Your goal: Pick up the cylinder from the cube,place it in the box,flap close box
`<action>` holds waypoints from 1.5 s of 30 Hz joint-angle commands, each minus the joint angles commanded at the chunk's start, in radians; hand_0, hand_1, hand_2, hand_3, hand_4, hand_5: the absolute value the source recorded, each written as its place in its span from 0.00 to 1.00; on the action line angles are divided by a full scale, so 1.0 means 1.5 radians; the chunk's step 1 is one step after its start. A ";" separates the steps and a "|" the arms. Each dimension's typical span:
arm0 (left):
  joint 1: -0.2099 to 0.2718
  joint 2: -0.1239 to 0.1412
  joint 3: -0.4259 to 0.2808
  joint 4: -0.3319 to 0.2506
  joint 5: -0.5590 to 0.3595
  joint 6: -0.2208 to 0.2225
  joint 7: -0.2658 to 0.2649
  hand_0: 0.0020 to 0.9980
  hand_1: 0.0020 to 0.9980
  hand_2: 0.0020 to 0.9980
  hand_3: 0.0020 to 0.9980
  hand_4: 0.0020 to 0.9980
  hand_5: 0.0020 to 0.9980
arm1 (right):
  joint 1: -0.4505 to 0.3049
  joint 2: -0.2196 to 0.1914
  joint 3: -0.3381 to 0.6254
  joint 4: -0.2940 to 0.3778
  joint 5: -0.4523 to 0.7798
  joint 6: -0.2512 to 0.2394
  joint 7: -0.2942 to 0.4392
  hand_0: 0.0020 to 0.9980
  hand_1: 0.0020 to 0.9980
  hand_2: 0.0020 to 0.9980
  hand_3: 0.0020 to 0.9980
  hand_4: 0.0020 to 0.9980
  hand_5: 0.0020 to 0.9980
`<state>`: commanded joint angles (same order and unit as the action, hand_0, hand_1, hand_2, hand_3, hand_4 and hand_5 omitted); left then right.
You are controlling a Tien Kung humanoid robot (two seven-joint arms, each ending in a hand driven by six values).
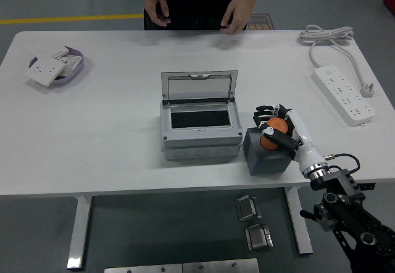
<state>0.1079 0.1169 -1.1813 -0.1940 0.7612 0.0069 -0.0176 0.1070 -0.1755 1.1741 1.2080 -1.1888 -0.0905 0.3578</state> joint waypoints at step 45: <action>0.001 0.000 0.004 0.001 -0.021 0.010 -0.018 0.63 0.66 0.65 0.69 0.70 0.18 | -0.010 -0.002 -0.001 -0.006 -0.008 0.021 -0.005 0.55 0.56 0.60 0.59 0.86 0.10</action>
<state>0.1095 0.1170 -1.1758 -0.1930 0.7293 0.0216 -0.0442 0.0920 -0.1781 1.1721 1.1993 -1.2005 -0.0587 0.3499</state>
